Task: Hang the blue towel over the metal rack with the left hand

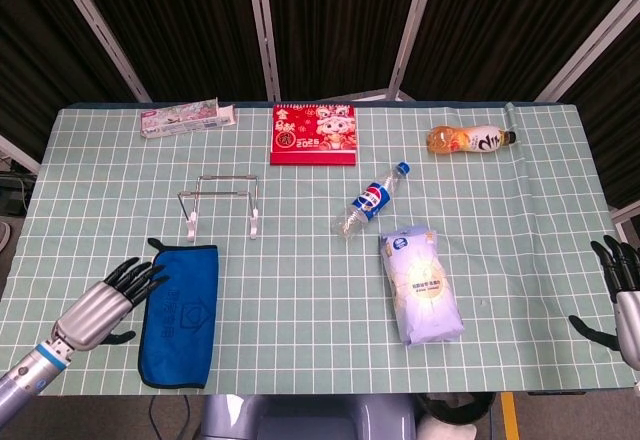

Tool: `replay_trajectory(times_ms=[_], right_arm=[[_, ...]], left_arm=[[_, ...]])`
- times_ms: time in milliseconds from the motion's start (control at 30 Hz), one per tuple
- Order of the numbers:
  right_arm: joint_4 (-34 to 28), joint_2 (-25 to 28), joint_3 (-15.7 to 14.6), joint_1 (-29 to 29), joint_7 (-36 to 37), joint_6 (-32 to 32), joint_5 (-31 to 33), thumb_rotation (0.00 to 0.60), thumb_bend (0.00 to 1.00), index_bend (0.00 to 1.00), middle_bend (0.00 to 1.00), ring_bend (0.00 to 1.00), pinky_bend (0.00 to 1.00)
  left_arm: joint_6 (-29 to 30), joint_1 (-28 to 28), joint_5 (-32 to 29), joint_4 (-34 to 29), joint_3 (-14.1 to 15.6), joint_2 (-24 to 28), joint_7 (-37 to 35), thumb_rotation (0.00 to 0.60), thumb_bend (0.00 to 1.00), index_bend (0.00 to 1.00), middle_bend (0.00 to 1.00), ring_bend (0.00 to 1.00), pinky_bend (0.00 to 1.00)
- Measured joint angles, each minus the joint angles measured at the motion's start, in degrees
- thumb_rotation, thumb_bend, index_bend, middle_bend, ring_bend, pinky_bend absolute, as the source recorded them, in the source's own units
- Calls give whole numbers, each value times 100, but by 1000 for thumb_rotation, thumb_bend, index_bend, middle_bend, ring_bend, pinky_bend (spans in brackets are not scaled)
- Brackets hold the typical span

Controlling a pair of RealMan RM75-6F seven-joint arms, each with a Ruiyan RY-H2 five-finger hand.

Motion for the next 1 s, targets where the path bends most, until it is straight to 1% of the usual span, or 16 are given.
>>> replay_trajectory(times_ms=[33,67,100,167,200,267,333,367,400,467,567,700,800,867,933,1000], right_arm=[[2,1,2,4,-1,-7,4,600,0,0,0,0,0],[4,0,4,7,-3,-11,7,600,0,0,0,0,0],[7,-1,5,9,-2,-14,11,600,0,4,0,0,0],[19,-5,8,12,-3,-26,26,600,0,12,0,0,0],[25,-8,9,14,-4,-36,36,600,0,17,0,0,0],[41,-13,15,23,-1,-69,68,600,0,18,0,0,0],[60,-20,22,32,-2,-94,100,600,0,9,0,0,0],[73,-26,28,38,-3,-115,122,600,0,4,0,0,0],[82,-31,31,43,-3,-131,138,600,0,1,0,0,0],[103,-42,38,57,-12,-173,176,600,0,0,0,0,0],[121,-60,46,83,-47,-247,234,600,0,0,0,0,0],[123,-80,52,116,-109,-328,287,600,0,0,0,0,0],[132,-96,58,138,-159,-396,350,600,0,0,0,0,0],[146,-111,66,157,-189,-451,405,600,0,0,0,0,0],[156,-124,71,174,-217,-492,439,600,0,0,0,0,0],[162,-133,74,186,-239,-522,461,600,0,0,0,0,0]], left_arm=[[-213,-70,-208,-218,-112,75,161,600,83,0,304,187,71],[-392,-128,-390,-394,-199,130,296,600,69,0,426,315,168],[-580,-190,-589,-584,-292,184,439,600,65,0,498,397,254],[-1006,-348,-1098,-1015,-526,288,801,600,62,0,648,599,504],[-1181,-417,-1327,-1175,-626,321,962,600,62,0,683,646,573],[-1561,-577,-1871,-1486,-845,374,1326,600,63,0,765,744,761],[-1882,-740,-2418,-1719,-1052,386,1692,600,62,0,825,811,914],[-1995,-811,-2646,-1793,-1138,377,1861,600,62,0,859,852,973],[-2094,-881,-2866,-1852,-1220,357,2029,600,62,0,880,878,994],[-2291,-1036,-3343,-1943,-1385,278,2402,600,63,9,929,933,1000],[-2564,-1245,-3955,-2018,-1550,140,2718,600,67,27,960,960,1000],[-2975,-1508,-4636,-2074,-1698,-31,2818,600,79,56,966,964,1000],[-3215,-1727,-4962,-2029,-1767,-206,2843,600,172,97,966,964,1000],[-3261,-1807,-5026,-1906,-1799,-352,2828,600,284,142,966,964,1000],[-3294,-1866,-5048,-1749,-1818,-481,2793,600,374,174,966,963,1000],[-3326,-1915,-5060,-1612,-1824,-585,2769,600,412,191,966,963,1000]])
